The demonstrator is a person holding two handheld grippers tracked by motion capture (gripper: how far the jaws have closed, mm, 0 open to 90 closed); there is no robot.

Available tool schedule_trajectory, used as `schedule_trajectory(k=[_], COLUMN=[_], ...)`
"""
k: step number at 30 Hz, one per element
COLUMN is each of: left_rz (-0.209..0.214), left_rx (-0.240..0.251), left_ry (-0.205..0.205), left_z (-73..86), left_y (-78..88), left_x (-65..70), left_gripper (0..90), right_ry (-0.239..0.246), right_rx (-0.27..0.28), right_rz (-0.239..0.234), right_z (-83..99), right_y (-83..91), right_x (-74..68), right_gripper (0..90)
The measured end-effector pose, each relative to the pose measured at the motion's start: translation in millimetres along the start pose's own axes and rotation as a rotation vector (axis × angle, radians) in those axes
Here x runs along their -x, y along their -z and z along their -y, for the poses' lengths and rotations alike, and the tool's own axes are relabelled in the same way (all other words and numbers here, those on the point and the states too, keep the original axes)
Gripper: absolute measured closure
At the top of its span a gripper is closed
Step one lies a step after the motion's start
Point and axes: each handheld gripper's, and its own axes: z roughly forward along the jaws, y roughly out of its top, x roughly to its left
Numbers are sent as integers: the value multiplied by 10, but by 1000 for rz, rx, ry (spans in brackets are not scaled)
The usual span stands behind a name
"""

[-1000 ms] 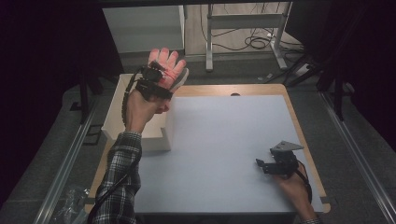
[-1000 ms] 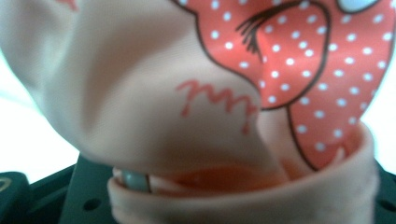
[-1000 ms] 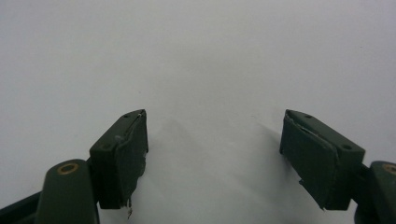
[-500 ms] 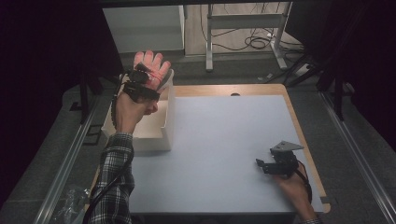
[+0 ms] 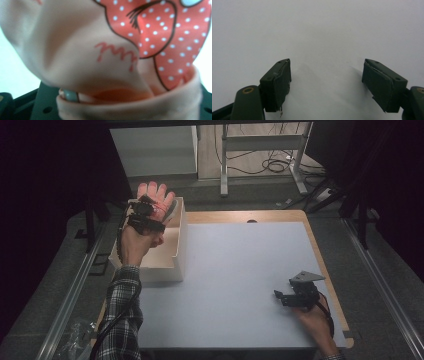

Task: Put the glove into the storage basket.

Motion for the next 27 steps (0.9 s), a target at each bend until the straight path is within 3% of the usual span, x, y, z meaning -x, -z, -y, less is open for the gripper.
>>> schedule_trajectory(k=[15,27], left_rz=[0,-32], left_rx=[-38,-131], left_ry=[32,41], left_z=[190,206], left_y=[-478,-771], left_x=[-17,36], left_gripper=[380,362], right_ry=[0,0], right_rx=[0,1], right_rz=[0,1], right_z=[0,0], right_y=[0,0], right_x=[0,0], right_gripper=[236,234])
